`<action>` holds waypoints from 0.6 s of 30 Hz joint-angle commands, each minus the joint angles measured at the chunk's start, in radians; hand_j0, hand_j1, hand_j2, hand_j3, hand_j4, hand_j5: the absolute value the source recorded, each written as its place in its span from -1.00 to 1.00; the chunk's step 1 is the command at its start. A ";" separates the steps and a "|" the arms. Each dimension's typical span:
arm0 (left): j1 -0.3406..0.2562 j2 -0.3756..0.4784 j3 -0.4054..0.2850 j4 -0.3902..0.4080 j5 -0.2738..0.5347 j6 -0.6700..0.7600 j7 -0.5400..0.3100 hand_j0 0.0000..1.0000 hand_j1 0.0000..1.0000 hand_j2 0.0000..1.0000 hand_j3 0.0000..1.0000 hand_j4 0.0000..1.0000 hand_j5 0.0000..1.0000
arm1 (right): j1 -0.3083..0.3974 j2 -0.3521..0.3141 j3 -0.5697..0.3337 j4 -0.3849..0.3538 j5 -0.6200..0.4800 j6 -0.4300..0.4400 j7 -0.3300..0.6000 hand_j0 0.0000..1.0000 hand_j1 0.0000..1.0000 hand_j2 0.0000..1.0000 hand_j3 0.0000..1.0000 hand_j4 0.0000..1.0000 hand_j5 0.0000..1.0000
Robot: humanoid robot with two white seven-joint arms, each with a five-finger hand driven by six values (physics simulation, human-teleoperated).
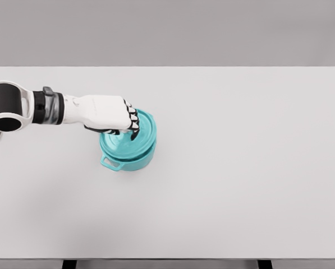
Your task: Open the lid of the pot with left arm
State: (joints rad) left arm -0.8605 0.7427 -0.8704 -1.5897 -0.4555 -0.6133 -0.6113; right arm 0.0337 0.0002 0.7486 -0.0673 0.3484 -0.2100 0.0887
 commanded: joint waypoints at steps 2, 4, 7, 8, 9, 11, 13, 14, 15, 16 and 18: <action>-0.005 0.007 0.008 0.001 0.006 0.002 0.000 -0.07 -0.07 -0.07 -0.07 -0.07 -0.07 | -0.002 0.000 0.000 0.000 0.000 0.000 0.000 1.00 1.00 1.00 1.00 1.00 1.00; -0.008 0.049 0.014 0.001 0.006 0.002 0.000 -0.07 -0.07 -0.07 -0.07 -0.07 -0.07 | -0.002 0.000 0.000 0.000 0.000 0.000 0.000 1.00 1.00 1.00 1.00 1.00 1.00; -0.014 0.113 0.034 -0.001 0.003 0.002 0.000 -0.07 -0.07 -0.07 -0.07 -0.07 -0.07 | -0.002 0.000 0.000 0.000 0.000 0.000 0.000 1.00 1.00 1.00 1.00 1.00 1.00; -0.017 0.161 0.034 0.001 0.001 0.002 0.000 -0.07 -0.07 -0.07 -0.07 -0.07 -0.07 | 0.000 0.000 0.000 0.000 0.000 0.000 0.000 1.00 1.00 1.00 1.00 1.00 1.00; -0.017 0.182 0.036 0.002 0.000 0.002 0.000 -0.07 -0.07 -0.07 -0.07 -0.07 -0.07 | -0.002 0.000 0.000 0.000 0.000 0.000 0.000 1.00 1.00 1.00 1.00 1.00 1.00; -0.018 0.204 0.040 0.010 -0.029 0.002 0.000 -0.07 -0.07 -0.07 -0.07 -0.07 -0.07 | -0.002 0.000 0.000 0.000 0.000 0.000 0.000 1.00 1.00 1.00 1.00 1.00 1.00; -0.015 0.208 0.047 0.033 -0.046 0.002 0.000 -0.07 -0.07 -0.07 -0.07 -0.07 -0.07 | -0.002 0.000 0.000 0.000 0.000 0.000 0.000 1.00 1.00 1.00 1.00 1.00 1.00; -0.015 0.210 0.047 0.048 -0.066 0.002 0.000 -0.07 -0.07 -0.07 -0.07 -0.07 -0.07 | -0.002 0.000 0.000 0.000 0.000 0.000 0.000 1.00 1.00 1.00 1.00 1.00 1.00; -0.014 0.210 0.047 0.060 -0.072 0.002 0.000 -0.06 -0.06 -0.06 -0.06 -0.06 -0.06 | -0.002 0.000 0.000 0.000 0.000 0.000 0.000 1.00 1.00 1.00 1.00 1.00 1.00; -0.012 0.210 0.047 0.076 -0.078 0.002 0.000 -0.06 -0.06 -0.06 -0.06 -0.06 -0.06 | -0.002 0.000 0.000 0.000 0.000 0.000 0.000 1.00 1.00 1.00 1.00 1.00 1.00; -0.011 0.210 0.047 0.083 -0.086 0.002 0.000 -0.05 -0.05 -0.05 -0.05 -0.05 -0.05 | 0.000 0.000 0.000 0.000 0.000 0.000 0.000 1.00 1.00 1.00 1.00 1.00 1.00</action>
State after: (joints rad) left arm -0.8698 0.9472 -0.8260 -1.5228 -0.5312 -0.6135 -0.6114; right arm 0.0322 0.0002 0.7485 -0.0673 0.3484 -0.2100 0.0887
